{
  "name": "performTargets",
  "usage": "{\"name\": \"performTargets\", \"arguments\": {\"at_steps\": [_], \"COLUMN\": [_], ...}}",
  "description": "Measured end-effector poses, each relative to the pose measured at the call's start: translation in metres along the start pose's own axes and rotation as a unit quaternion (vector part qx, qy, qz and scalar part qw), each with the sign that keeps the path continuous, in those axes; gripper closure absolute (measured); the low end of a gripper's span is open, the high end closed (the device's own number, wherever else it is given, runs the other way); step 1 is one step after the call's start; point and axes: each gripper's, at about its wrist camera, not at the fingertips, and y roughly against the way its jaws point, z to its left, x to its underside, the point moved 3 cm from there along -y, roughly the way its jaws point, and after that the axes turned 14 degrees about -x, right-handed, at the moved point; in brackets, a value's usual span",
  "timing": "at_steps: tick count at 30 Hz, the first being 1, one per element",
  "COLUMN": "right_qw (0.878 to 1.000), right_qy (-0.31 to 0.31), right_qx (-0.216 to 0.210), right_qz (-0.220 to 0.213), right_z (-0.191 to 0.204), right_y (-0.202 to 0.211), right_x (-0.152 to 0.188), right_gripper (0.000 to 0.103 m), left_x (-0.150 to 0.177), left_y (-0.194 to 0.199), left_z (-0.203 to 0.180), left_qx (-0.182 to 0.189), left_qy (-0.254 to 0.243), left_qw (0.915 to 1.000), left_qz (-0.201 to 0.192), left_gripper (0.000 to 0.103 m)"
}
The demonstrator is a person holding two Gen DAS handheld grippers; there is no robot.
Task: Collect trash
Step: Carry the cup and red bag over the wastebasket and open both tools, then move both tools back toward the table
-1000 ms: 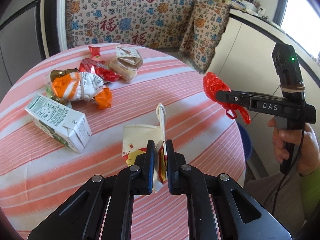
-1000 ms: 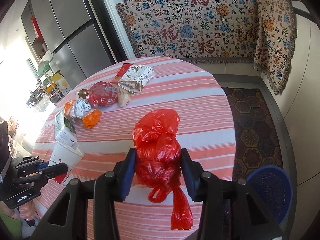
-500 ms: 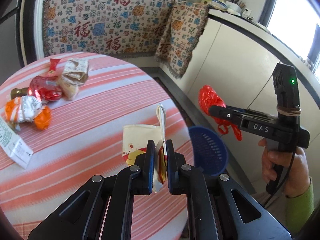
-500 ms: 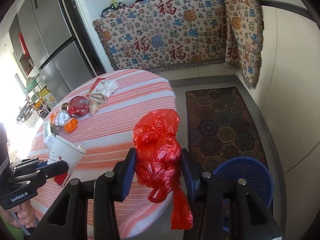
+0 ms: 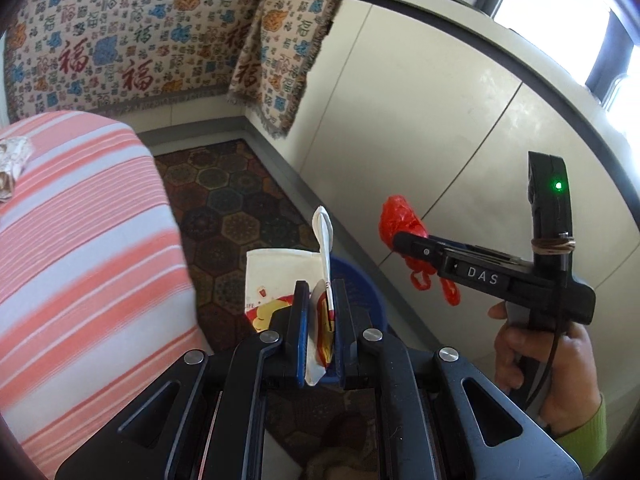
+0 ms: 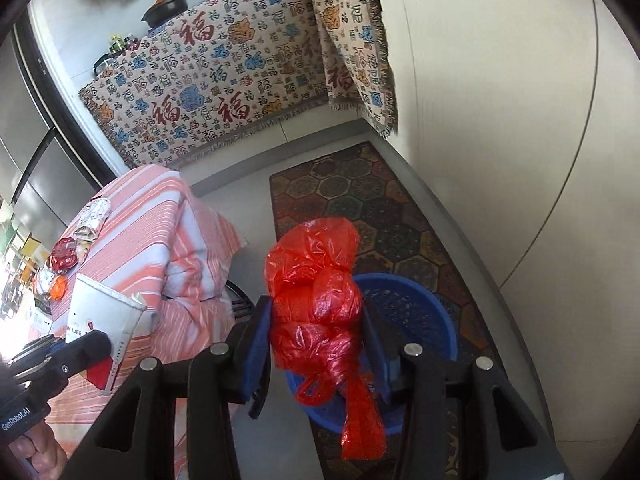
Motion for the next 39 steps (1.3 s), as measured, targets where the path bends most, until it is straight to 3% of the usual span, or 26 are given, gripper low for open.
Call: {"name": "performTargets", "arguments": {"at_steps": [8, 19, 24, 27, 29, 33, 39], "right_qw": [0.999, 0.998, 0.997, 0.996, 0.995, 0.994, 0.994], "right_qy": [-0.039, -0.067, -0.083, -0.092, -0.098, -0.104, -0.094], "right_qx": [0.015, 0.013, 0.007, 0.01, 0.011, 0.009, 0.029], "right_qz": [0.012, 0.005, -0.001, -0.006, -0.013, -0.026, -0.049], "right_z": [-0.043, -0.058, -0.065, -0.068, -0.072, -0.078, -0.074], "right_y": [-0.006, -0.012, -0.013, -0.012, -0.008, -0.002, 0.012], "right_x": [-0.006, -0.012, -0.016, -0.016, -0.019, -0.023, -0.029], "right_gripper": [0.059, 0.059, 0.055, 0.047, 0.047, 0.046, 0.046], "left_x": [-0.004, -0.006, -0.005, -0.003, -0.002, 0.0, 0.001], "left_y": [-0.044, -0.078, -0.097, -0.111, -0.121, -0.133, -0.111], "left_z": [-0.033, -0.045, -0.049, -0.052, -0.053, -0.054, -0.044], "left_qx": [0.014, 0.021, 0.029, 0.039, 0.044, 0.041, 0.038], "left_qy": [-0.022, -0.036, -0.044, -0.044, -0.047, -0.041, -0.02], "left_qw": [0.9995, 0.9986, 0.9976, 0.9965, 0.9957, 0.9957, 0.9969], "left_qz": [0.016, 0.033, 0.045, 0.059, 0.067, 0.072, 0.066], "left_gripper": [0.094, 0.094, 0.091, 0.091, 0.087, 0.06, 0.045]}}
